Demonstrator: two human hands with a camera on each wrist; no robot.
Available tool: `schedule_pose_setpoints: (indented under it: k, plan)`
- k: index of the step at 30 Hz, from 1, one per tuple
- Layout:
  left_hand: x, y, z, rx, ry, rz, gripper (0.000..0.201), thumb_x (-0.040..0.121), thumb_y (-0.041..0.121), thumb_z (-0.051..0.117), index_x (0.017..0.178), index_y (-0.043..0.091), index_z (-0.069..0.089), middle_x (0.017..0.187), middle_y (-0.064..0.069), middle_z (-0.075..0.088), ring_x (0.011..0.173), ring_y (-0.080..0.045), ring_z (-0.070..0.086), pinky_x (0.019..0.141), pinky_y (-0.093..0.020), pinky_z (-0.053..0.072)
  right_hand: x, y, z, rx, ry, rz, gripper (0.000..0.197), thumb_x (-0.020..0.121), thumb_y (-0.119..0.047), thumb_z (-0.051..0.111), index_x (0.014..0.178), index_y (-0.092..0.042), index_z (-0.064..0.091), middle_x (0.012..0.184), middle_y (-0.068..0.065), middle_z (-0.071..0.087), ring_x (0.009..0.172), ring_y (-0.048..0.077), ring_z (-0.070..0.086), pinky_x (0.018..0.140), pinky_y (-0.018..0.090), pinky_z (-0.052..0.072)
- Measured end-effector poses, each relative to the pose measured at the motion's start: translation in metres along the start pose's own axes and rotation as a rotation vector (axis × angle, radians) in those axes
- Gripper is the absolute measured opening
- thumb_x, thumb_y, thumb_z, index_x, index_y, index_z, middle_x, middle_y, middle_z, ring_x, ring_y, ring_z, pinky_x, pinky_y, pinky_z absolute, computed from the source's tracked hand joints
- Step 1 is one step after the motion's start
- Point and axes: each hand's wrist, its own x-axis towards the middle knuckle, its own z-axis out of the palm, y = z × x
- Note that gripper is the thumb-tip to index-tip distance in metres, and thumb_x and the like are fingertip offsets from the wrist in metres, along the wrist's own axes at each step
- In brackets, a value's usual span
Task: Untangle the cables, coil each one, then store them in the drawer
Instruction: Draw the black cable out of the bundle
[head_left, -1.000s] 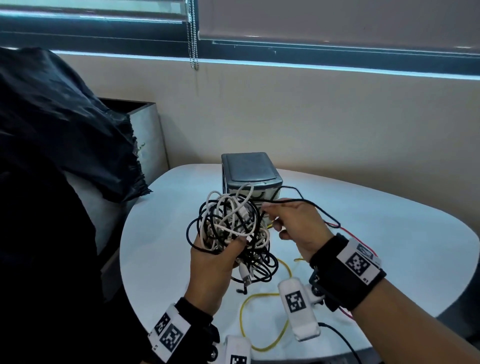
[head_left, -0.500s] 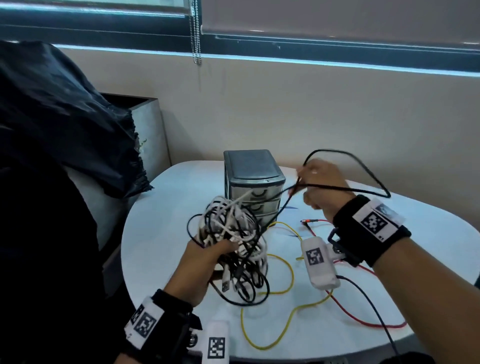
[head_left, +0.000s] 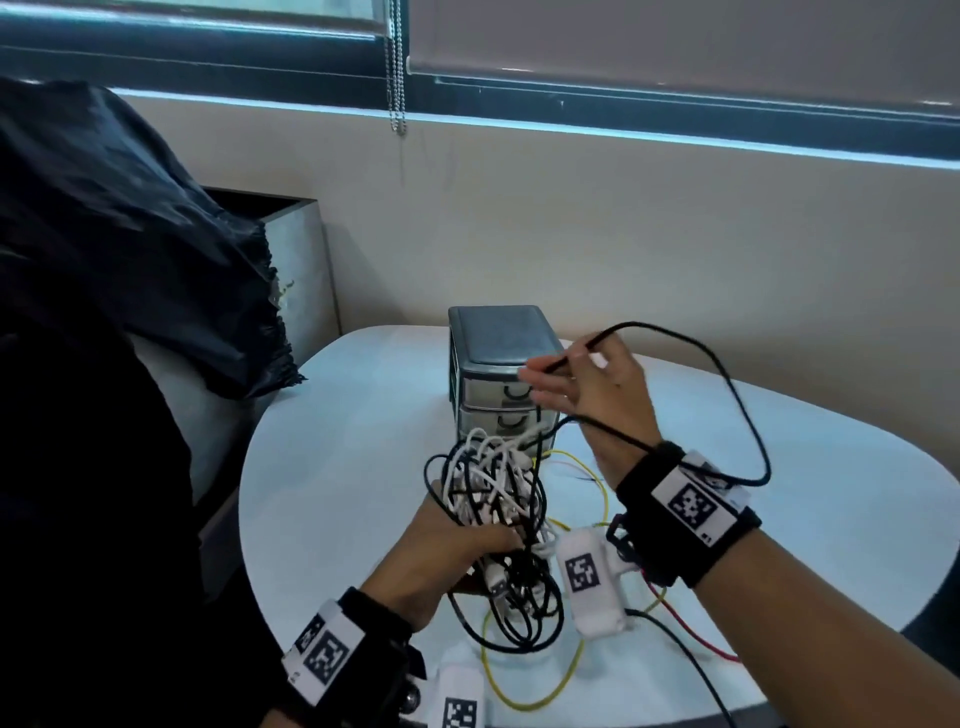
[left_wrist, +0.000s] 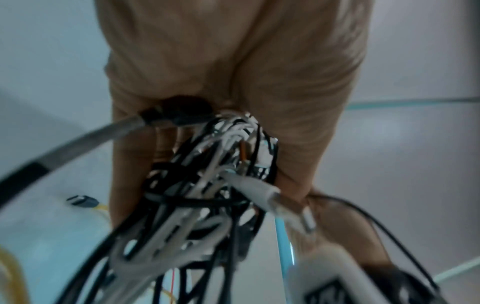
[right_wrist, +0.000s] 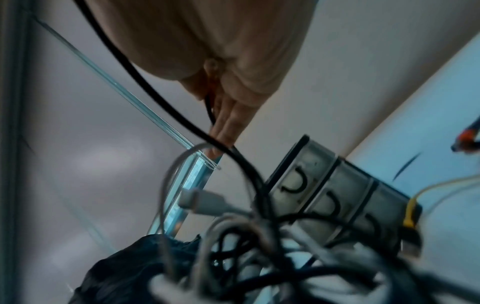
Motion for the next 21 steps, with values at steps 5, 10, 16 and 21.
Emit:
schedule_pose_setpoints:
  k: [5, 10, 16, 21]
  plan:
    - [-0.004, -0.007, 0.014, 0.028, -0.052, -0.013, 0.052, 0.065, -0.003, 0.075, 0.11, 0.017, 0.058, 0.084, -0.008, 0.072, 0.067, -0.017, 0.068, 0.061, -0.039, 0.061, 0.009, -0.002, 0.011, -0.021, -0.021, -0.062, 0.019, 0.106, -0.016, 0.037, 0.09, -0.018, 0.046, 0.098, 0.011, 0.07, 0.089, 0.019, 0.072, 0.069, 0.023, 0.057]
    - [-0.006, -0.024, 0.009, -0.039, 0.077, -0.046, 0.057, 0.071, 0.005, 0.084, 0.12, 0.012, 0.055, 0.097, -0.011, 0.075, 0.072, -0.018, 0.072, 0.058, -0.033, 0.056, 0.038, -0.012, -0.02, -0.273, 0.185, -0.097, 0.021, 0.103, -0.013, 0.037, 0.084, -0.016, 0.043, 0.078, 0.015, 0.067, 0.055, 0.021, 0.063, 0.043, 0.022, 0.043]
    - [0.003, 0.001, -0.027, -0.185, 0.339, 0.116, 0.029, 0.085, 0.0, 0.072, 0.112, 0.004, 0.064, 0.083, -0.005, 0.074, 0.059, -0.01, 0.067, 0.053, -0.03, 0.056, 0.038, 0.016, -0.097, -0.888, -0.104, 0.336, 0.017, 0.101, -0.023, 0.049, 0.088, -0.015, 0.055, 0.091, 0.014, 0.064, 0.06, 0.017, 0.064, 0.055, 0.025, 0.044]
    - [0.017, 0.017, -0.052, -0.156, 0.413, 0.174, 0.032, 0.085, 0.002, 0.073, 0.115, 0.008, 0.062, 0.084, -0.006, 0.073, 0.059, -0.013, 0.066, 0.064, -0.041, 0.06, 0.013, 0.012, -0.114, -1.616, -0.709, 0.476, 0.034, 0.096, -0.042, 0.056, 0.096, -0.009, 0.067, 0.099, 0.004, 0.071, 0.083, 0.018, 0.068, 0.081, 0.032, 0.052]
